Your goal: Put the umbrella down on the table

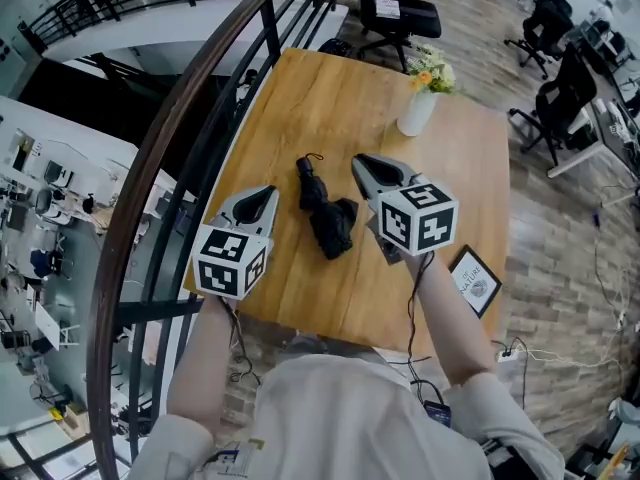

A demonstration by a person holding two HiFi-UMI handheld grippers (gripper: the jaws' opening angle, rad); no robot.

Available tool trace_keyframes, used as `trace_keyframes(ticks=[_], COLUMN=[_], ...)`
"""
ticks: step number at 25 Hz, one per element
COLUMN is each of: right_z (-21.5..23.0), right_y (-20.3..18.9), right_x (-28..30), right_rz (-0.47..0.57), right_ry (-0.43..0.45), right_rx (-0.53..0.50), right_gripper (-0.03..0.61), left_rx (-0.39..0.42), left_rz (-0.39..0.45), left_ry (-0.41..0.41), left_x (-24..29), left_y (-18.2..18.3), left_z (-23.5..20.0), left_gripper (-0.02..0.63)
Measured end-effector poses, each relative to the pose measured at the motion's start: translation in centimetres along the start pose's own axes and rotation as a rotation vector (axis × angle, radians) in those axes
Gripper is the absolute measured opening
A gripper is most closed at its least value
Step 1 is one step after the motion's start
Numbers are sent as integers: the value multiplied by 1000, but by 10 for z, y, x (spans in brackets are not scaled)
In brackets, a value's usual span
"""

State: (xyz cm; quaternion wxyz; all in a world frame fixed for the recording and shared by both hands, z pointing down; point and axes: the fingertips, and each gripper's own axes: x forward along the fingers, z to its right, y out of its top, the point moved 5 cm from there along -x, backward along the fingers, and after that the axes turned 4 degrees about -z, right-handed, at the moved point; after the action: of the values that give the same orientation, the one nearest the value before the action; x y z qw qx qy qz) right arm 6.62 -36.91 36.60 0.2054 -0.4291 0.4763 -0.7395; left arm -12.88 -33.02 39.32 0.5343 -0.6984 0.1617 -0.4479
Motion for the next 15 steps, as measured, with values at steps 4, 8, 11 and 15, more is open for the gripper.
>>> trace_keyframes(ticks=[4, 8, 11, 15], right_z=[-24, -45, -62, -78], right_y=[20, 31, 41, 41], right_x=[-48, -93, -120, -146], right_rz=[105, 181, 235, 289], right_ry=[22, 55, 75, 49], right_rx=[-42, -54, -74, -146], right_gripper=[35, 31, 29, 28], left_rx=[86, 146, 172, 200], left_rz=[67, 123, 150, 174], left_ry=[12, 25, 21, 27], left_x=[-27, -53, -72, -97], left_y=[26, 46, 54, 59], left_z=[20, 40, 50, 60], left_gripper=[17, 17, 17, 17])
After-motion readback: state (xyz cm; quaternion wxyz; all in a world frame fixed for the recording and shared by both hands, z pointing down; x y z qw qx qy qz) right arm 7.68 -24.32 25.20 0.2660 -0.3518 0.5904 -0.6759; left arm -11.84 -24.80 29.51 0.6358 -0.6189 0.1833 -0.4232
